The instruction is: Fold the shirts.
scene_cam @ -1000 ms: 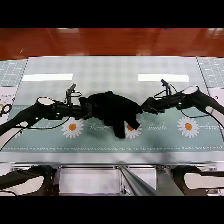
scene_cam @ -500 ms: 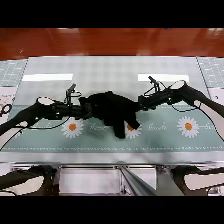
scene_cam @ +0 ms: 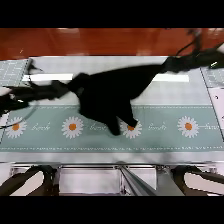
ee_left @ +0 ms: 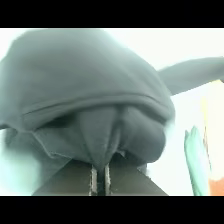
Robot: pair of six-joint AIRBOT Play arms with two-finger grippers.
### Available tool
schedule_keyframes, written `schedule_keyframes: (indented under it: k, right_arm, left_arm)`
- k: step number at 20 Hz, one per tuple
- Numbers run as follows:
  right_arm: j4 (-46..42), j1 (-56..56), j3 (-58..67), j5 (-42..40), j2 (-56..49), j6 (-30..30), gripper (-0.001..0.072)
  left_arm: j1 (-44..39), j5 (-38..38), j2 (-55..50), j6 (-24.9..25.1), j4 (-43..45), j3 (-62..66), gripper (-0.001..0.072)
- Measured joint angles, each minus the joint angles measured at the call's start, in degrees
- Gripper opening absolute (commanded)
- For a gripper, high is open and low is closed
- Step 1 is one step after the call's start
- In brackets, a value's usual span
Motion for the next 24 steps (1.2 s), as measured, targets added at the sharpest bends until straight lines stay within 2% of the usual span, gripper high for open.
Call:
schedule_keyframes:
  k: [4,9,14,16,19,22,24]
  right_arm:
    - [-1.6,-1.9,11.3,0.4,9.4,1.6,0.0027]
    - [-8.6,-2.5,21.9,-0.8,22.3,3.3,0.0027]
    - [-14.0,-2.6,24.8,3.8,32.2,5.9,0.0027]
    - [-15.2,-2.6,24.3,8.4,34.1,7.5,0.0027]
    - [-15.8,-2.6,20.9,14.3,35.7,9.2,0.0027]
    - [-15.1,-2.6,13.9,16.8,36.4,9.9,0.0027]
    - [-14.8,-2.6,6.9,16.9,36.6,10.1,0.0027]
  left_arm:
    - [6.6,-1.3,10.1,-1.9,-0.2,11.9,0.0022]
    - [10.9,-3.9,18.4,-2.7,-0.4,28.2,0.0023]
    - [11.8,-16.2,22.3,-6.4,-0.1,34.1,0.0023]
    - [11.7,-22.5,23.1,-8.1,0.1,32.5,0.0023]
    - [9.3,-27.2,24.8,-9.8,1.7,25.1,0.0023]
    - [3.8,-29.2,25.5,-10.7,4.8,12.0,0.0023]
    - [-0.9,-27.4,24.9,-10.6,7.8,1.9,0.0023]
